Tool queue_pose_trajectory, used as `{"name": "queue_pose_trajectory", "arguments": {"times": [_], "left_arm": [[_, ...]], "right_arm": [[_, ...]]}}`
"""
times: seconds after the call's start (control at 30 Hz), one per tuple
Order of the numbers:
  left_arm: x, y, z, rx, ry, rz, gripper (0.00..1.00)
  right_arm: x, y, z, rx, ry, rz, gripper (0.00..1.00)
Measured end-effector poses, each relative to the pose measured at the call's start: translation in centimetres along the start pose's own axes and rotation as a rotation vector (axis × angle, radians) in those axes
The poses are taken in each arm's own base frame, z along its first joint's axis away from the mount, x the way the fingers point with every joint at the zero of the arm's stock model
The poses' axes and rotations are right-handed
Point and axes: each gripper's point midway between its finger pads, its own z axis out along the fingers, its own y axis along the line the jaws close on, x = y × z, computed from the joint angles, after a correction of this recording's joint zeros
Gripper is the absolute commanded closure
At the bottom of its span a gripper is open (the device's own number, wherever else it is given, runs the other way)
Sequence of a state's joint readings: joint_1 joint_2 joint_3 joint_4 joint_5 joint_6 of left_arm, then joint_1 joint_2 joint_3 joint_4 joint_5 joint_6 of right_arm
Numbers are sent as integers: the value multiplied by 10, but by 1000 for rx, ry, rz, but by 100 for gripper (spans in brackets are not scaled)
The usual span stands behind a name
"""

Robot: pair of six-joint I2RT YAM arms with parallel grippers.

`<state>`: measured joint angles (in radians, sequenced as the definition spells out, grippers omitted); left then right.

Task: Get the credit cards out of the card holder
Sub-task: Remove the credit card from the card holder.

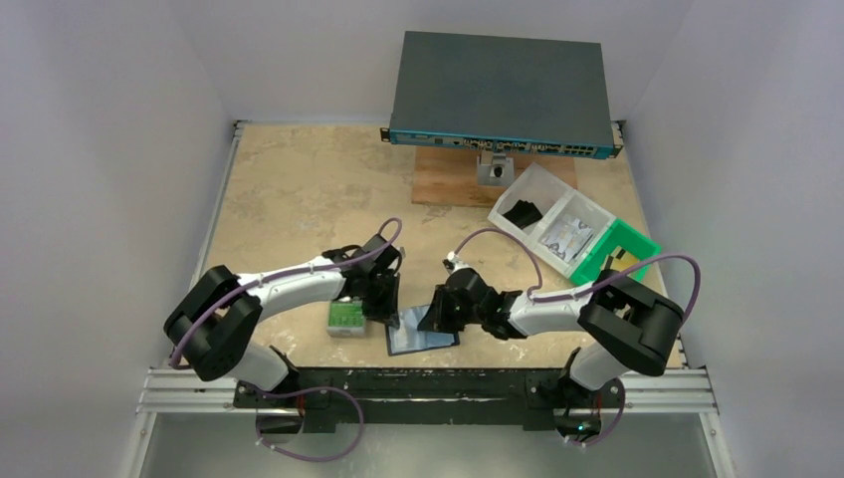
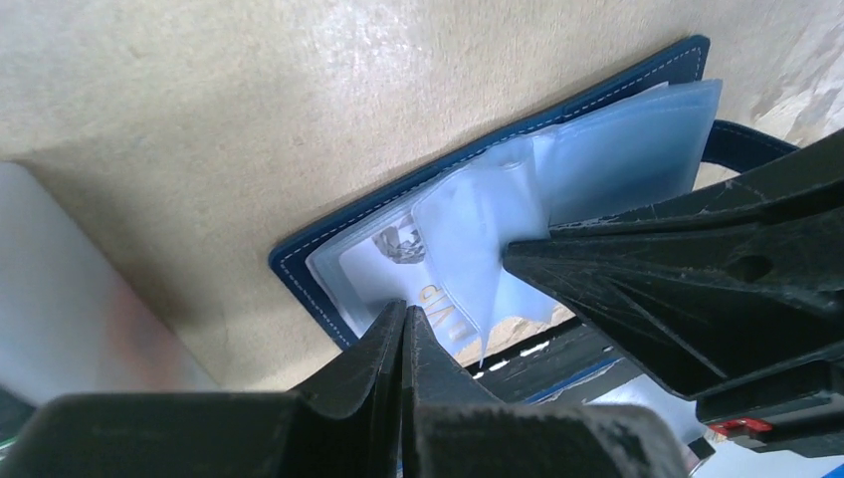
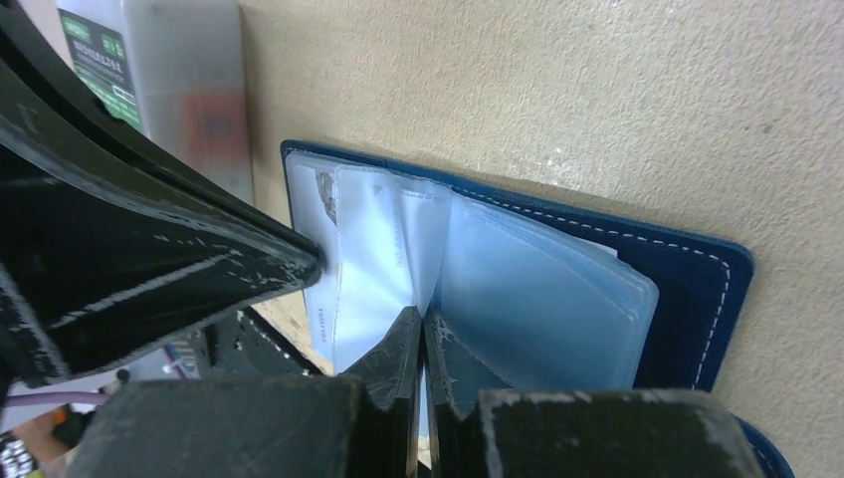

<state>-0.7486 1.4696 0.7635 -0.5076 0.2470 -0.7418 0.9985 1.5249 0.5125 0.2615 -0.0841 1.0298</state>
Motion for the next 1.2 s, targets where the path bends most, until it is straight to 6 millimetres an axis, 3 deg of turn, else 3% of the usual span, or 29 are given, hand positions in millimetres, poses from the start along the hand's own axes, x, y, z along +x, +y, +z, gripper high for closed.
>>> {"name": "queue_pose_trajectory", "arguments": {"times": [0.33,0.57,0.8,0.9,1.03,1.2], "left_arm": [[11,-15,12,38,20,8,100],[10,-21,14,58,7,-20,100],[5,-31,9,94,-25,-22,100],[4,-34,9,106,-32,-14,100],[6,-38,10,111,-29,-10,100],[5,-52,10,131,-21,1,100]], "right_arm": [[1,4,2,-82,19,48,99],[-1,8,-1,-81,18,42,71],[-23,24,-20,-65,-52,21,54],[-31,30,-27,-58,-80,18,53],[-34,22,-39,-12,-105,21,52],[-48,14,-68,47,-193,28,52]]}}
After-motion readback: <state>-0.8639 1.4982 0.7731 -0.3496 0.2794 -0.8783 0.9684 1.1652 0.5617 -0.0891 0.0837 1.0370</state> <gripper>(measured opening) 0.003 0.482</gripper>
